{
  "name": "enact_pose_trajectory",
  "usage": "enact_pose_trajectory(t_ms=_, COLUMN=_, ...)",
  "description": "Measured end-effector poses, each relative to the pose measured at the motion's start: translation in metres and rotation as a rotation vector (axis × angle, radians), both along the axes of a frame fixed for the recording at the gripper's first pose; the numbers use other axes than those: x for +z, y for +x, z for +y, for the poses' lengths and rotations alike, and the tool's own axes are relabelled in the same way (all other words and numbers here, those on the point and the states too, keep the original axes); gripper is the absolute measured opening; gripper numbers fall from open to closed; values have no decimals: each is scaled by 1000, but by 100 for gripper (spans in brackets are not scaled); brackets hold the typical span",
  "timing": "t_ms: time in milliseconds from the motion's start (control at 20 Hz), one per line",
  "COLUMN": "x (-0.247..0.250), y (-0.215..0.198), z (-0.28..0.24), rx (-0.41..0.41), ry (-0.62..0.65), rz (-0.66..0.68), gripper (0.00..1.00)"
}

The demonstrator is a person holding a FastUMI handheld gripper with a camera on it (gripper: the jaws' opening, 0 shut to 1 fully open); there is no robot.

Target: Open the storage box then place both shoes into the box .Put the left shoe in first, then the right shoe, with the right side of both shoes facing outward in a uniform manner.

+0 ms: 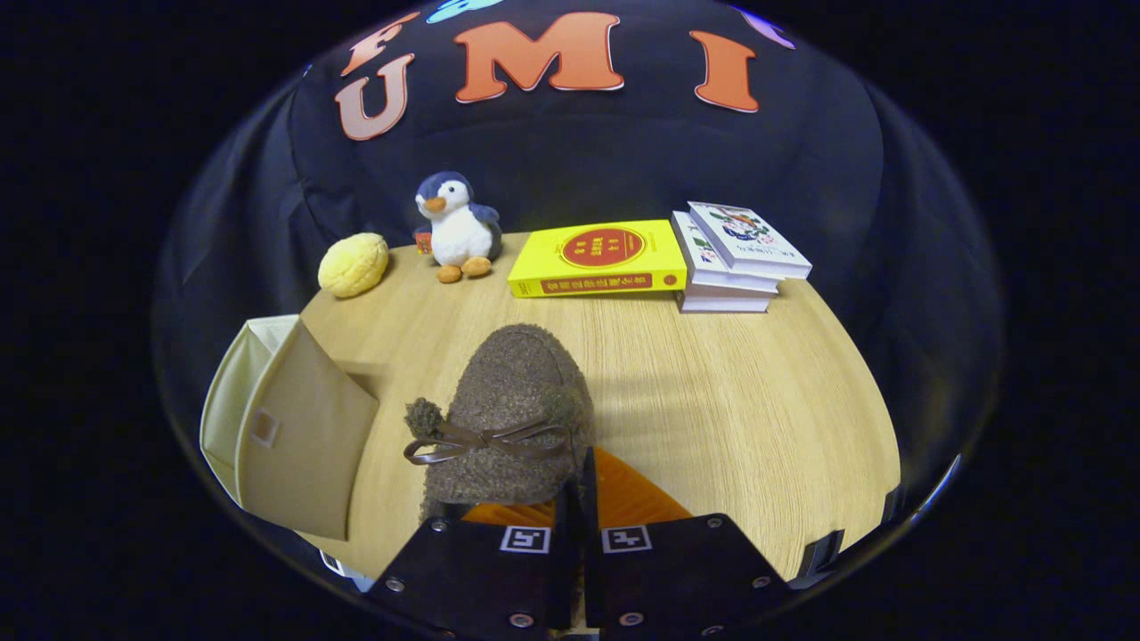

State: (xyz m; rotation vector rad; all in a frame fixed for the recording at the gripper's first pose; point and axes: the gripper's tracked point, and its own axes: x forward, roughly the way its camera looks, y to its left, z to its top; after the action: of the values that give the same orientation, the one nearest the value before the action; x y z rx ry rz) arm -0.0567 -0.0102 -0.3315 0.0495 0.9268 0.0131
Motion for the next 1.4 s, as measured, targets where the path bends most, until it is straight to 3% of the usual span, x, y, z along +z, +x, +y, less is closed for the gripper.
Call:
enact_pose_trajectory(t_ms=450, x=67, y=10, z=128, rx=88, ry=66, rz=-26, gripper=7)
enact_pose_trajectory(t_ms=750, x=67, y=14, z=220, rx=140, ry=128, rz=23, gripper=7)
enact_pose_trajectory(t_ms=1000, x=56, y=10, z=261, rx=159, ry=131, rz=72, gripper=7)
enact_pose_trajectory(t_ms=1100, x=50, y=6, z=273, rx=171, ry=121, rz=89, gripper=8)
enact_pose_trajectory(t_ms=1400, x=45, y=-6, z=286, rx=209, ry=134, rz=137, gripper=26)
